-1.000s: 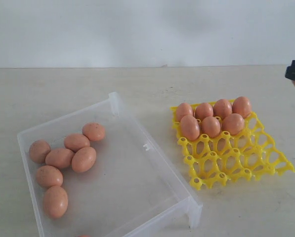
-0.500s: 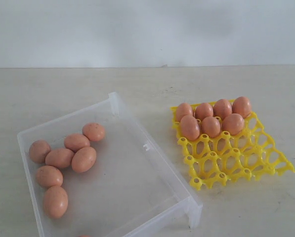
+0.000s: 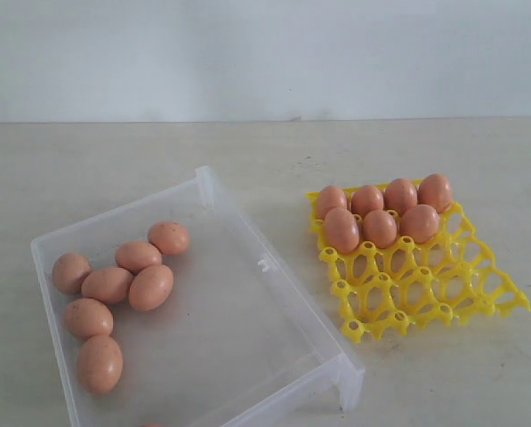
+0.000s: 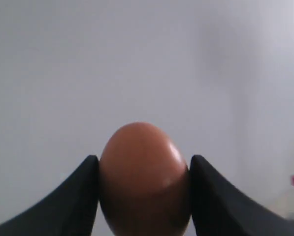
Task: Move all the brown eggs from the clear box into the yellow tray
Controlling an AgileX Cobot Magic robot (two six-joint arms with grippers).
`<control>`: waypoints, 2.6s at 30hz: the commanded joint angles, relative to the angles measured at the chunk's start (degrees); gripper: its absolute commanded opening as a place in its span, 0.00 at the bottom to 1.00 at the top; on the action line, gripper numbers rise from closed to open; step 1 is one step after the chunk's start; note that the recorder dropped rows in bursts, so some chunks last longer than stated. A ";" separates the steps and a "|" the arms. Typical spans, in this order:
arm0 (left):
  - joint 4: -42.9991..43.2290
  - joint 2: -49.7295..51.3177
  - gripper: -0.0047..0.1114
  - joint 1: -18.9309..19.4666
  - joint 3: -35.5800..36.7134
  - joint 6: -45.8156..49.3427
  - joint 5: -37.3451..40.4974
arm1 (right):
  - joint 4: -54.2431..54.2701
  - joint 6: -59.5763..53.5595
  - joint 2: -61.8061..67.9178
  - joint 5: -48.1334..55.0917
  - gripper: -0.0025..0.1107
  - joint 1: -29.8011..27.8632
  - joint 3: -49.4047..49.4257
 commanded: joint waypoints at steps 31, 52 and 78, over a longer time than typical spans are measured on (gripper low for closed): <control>-0.40 -0.15 0.08 -0.17 0.21 -0.03 -0.43 | -139.37 122.83 26.02 -13.92 0.02 -16.41 -9.50; -0.40 -0.15 0.08 -0.17 0.21 -0.03 -0.43 | -138.64 102.95 35.50 -7.22 0.02 -18.14 -8.96; -0.40 -0.15 0.08 -0.17 0.21 -0.03 -0.43 | -136.30 112.40 28.94 -15.30 0.02 -19.29 -8.96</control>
